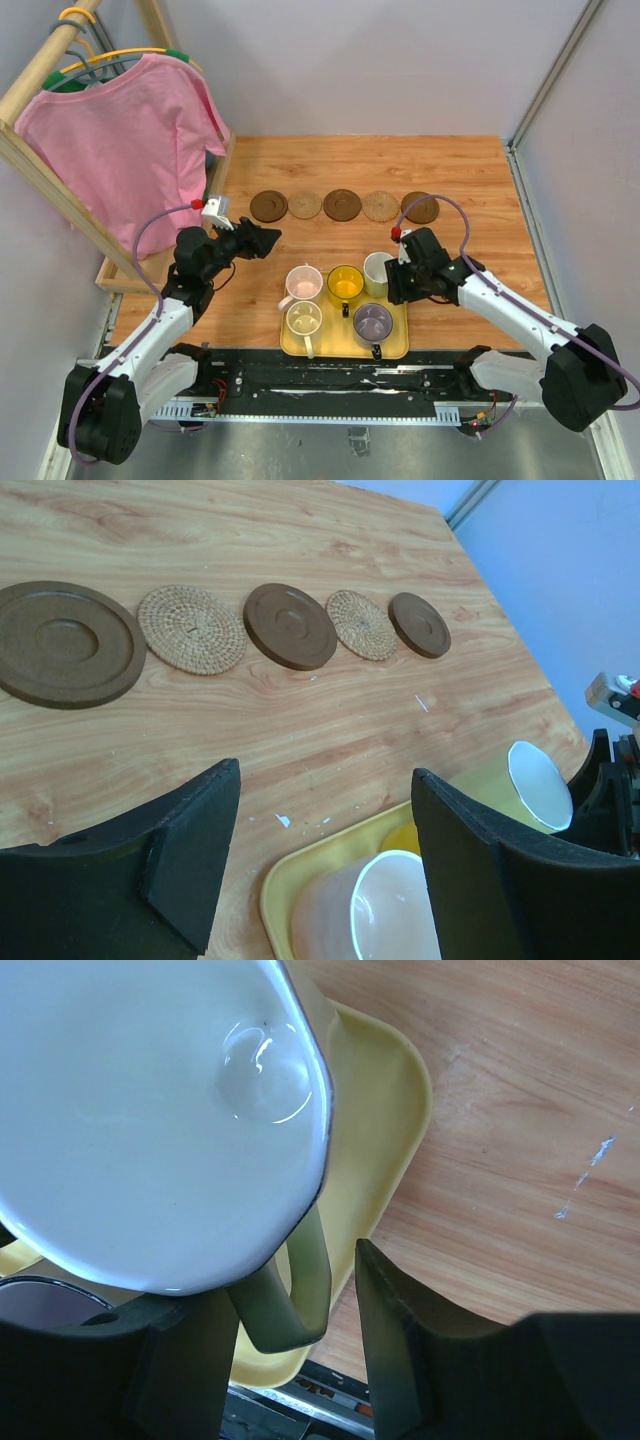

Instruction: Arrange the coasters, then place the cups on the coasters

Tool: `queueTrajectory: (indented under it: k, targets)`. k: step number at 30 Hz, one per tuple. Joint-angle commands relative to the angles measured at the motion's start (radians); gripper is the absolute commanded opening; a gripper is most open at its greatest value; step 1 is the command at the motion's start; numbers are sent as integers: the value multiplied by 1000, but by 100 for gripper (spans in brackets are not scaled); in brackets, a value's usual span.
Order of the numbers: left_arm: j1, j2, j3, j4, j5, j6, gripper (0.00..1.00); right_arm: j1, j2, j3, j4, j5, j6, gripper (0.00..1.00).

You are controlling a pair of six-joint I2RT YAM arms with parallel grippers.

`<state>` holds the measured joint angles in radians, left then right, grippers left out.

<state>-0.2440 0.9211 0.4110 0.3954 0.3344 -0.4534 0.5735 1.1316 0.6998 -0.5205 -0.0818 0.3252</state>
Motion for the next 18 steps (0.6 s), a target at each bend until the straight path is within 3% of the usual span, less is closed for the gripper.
queueTrajectory:
  k: [1,18]
  targets:
    - [-4,2,-9,34,3,5,73,19,1,-17,48,34,18,48]
    - [-5,14,-9,37,6,-3,73,20,-37,-11,56,28,17,47]
